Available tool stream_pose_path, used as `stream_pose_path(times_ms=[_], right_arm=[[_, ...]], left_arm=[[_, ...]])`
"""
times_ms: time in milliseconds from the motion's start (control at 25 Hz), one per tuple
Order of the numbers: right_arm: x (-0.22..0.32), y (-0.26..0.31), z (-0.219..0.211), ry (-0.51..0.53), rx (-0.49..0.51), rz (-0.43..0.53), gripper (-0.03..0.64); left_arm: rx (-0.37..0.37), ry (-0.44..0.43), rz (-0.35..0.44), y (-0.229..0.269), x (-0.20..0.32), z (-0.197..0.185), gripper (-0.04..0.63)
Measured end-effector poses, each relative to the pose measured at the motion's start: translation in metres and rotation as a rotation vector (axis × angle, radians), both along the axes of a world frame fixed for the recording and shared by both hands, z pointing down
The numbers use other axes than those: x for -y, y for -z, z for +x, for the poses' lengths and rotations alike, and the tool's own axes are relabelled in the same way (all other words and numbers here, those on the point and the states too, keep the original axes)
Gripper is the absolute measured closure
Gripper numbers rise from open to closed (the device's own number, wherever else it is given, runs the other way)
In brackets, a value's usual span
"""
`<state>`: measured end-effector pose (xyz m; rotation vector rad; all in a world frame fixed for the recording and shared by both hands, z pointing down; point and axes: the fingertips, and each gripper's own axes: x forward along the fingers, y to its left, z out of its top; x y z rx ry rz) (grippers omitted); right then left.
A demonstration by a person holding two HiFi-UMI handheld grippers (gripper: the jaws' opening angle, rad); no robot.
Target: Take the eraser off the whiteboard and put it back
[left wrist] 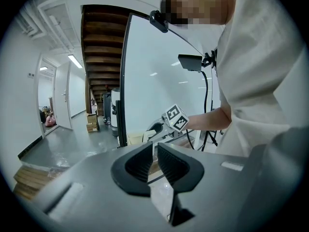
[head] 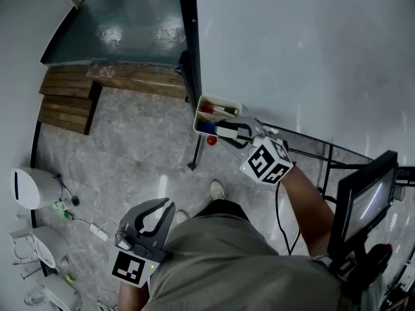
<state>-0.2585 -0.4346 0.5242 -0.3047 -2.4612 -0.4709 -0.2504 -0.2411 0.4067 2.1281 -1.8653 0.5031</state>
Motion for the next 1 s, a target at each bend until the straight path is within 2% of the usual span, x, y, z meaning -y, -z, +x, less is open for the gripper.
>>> stream_pose_path(times_ms=[480,1000], right_arm=[[0.0003,-0.0068,-0.0005,0.002,0.001,-0.007,0.465],[0.0,-0.0058,0.0003,-0.021,0.011,0.002,0.453]], left_arm=[[-0.016,0.023,-0.017,-0.0044,-0.0013,-0.002,0.557],[-0.014,0.035,0.001,0.001,-0.0082,-0.0029,0.557]])
